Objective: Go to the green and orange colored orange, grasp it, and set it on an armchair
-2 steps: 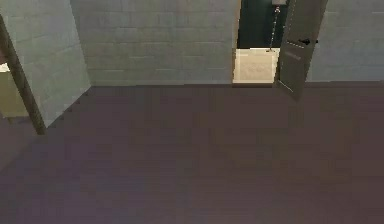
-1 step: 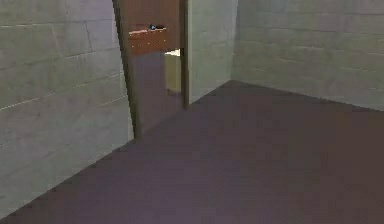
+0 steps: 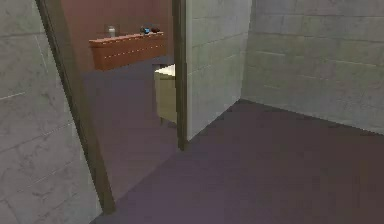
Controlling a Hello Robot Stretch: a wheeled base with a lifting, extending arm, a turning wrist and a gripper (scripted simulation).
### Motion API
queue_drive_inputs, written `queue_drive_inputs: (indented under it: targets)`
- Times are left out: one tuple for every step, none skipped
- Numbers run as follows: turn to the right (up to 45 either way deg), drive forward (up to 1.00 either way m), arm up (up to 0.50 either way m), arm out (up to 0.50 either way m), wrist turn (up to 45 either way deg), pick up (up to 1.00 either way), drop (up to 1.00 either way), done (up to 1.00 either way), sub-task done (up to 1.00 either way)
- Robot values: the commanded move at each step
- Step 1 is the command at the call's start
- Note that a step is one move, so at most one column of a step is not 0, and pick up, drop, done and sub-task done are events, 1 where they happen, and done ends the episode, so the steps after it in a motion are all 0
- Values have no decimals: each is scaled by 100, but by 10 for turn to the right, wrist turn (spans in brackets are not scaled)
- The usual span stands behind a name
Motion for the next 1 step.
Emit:
queue_drive_inputs:
  targets:
    - [0,85,0,0,0,0,0,0,0]
